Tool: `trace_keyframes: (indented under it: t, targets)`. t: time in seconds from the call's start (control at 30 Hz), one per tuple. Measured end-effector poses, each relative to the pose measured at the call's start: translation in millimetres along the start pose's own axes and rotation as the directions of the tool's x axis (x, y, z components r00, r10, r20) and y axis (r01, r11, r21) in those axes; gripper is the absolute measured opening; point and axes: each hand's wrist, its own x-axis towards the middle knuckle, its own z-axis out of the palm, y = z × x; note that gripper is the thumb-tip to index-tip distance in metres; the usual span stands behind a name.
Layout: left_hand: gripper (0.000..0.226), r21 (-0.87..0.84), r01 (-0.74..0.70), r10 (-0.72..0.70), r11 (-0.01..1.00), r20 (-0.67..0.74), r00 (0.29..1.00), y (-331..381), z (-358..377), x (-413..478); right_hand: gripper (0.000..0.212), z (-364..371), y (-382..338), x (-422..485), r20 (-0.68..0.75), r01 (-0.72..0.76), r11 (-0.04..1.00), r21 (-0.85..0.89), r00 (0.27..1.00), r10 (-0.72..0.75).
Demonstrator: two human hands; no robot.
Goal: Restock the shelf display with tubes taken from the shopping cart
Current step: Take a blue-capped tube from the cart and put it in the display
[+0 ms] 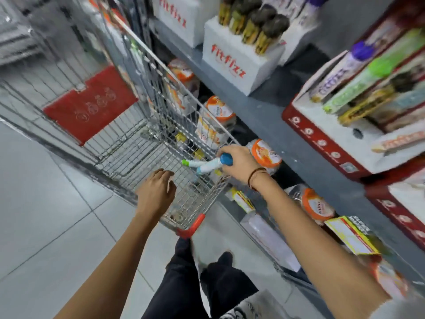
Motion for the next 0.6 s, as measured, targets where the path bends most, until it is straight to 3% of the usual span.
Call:
trace_keyframes:
  t: [0.17,0.3,0.43,0.6]
  targets:
    - [0.039,-0.043,-0.179,0.177,0.983,-0.043,0.983,53.4,-9.5,29.0,0.034,-78.9,-12.9,-58.7,-0.217,0.005,1.000,0.025,0.976,0.001]
    - [0.042,-0.073,-0.369,0.364,0.926,-0.071,0.929,107.2,-14.0,51.6,0.040,-130.5,-16.8,-110.4,-0.379,-0.045,0.999,-0.028,0.925,0.032]
    - [0.037,-0.109,-0.577,0.572,0.809,-0.075,0.816,164.2,-17.1,62.4,0.036,-165.2,-10.5,-159.4,-0.480,-0.112,0.992,-0.050,0.874,0.075]
    - [0.044,-0.088,-0.740,0.743,0.667,0.003,0.669,222.1,-12.5,61.2,0.036,-184.1,7.1,-207.0,-0.552,-0.234,0.972,-0.016,0.813,0.186]
